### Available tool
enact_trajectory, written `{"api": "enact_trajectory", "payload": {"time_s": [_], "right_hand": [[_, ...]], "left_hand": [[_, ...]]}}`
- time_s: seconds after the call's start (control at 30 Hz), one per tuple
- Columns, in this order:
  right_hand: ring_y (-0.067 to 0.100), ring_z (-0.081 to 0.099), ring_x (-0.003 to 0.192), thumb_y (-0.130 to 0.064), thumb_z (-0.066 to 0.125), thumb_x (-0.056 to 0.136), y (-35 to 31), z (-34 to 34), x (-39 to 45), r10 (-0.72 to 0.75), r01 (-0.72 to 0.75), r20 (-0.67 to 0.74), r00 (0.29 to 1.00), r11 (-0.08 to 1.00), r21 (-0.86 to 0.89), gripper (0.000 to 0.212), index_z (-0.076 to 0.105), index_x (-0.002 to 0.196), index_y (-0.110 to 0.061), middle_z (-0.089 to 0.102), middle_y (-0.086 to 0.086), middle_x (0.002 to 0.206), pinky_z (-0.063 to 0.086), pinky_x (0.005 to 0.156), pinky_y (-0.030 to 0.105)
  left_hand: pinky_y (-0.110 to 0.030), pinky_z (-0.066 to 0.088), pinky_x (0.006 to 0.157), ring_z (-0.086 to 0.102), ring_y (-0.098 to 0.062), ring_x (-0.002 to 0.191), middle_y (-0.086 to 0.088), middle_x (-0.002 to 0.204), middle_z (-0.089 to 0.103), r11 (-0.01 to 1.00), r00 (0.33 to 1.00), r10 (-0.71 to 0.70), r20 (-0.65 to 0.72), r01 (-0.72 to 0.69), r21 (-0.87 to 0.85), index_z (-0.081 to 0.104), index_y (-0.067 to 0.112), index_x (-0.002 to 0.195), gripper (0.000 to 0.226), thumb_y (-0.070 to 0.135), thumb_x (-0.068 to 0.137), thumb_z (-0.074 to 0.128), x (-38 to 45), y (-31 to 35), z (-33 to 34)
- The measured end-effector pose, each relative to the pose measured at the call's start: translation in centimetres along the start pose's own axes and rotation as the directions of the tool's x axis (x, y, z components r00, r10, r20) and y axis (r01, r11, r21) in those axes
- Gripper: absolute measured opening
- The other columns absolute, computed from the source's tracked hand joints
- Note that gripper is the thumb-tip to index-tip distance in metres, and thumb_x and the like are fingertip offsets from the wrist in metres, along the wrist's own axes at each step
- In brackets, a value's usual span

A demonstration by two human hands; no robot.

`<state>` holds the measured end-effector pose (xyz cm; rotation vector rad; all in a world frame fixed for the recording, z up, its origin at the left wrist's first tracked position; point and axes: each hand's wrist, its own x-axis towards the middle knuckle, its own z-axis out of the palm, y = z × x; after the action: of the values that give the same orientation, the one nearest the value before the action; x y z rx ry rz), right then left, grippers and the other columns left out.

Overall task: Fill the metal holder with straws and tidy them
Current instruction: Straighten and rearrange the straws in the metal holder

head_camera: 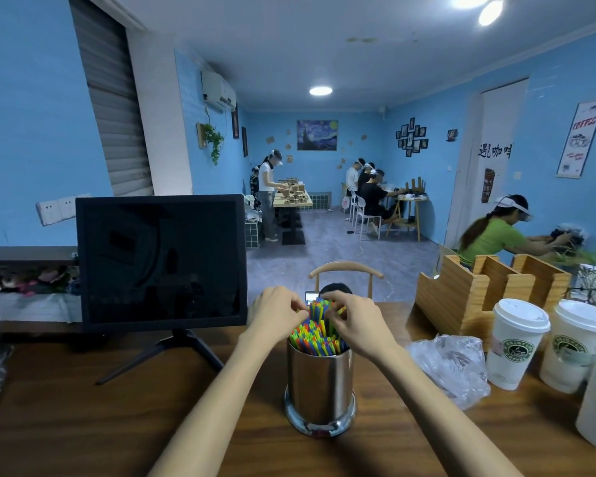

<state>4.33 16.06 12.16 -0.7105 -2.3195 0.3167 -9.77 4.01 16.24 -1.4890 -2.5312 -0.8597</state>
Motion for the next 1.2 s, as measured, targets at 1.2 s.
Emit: {"api": "enact_trajectory", "payload": {"time_s": [1.2], "right_hand": [[0.021,0.076,0.081,0.002,0.076,0.082,-0.5,-7.6,2.4,0.428,-0.099,0.093,0.899,-0.008,0.995,0.015,0.072,0.095,-0.004,0.076,0.009,0.09,0.06,0.075,0.023]], "left_hand": [[-0.015,0.049,0.078,0.064,0.001,0.085,0.008,0.092,0.071,0.705,0.993,0.119,-0.022,-0.1,-0.702,0.07,0.019,0.092,0.003,0.017,0.092,0.073,0.9,-2.3,0.7]]}}
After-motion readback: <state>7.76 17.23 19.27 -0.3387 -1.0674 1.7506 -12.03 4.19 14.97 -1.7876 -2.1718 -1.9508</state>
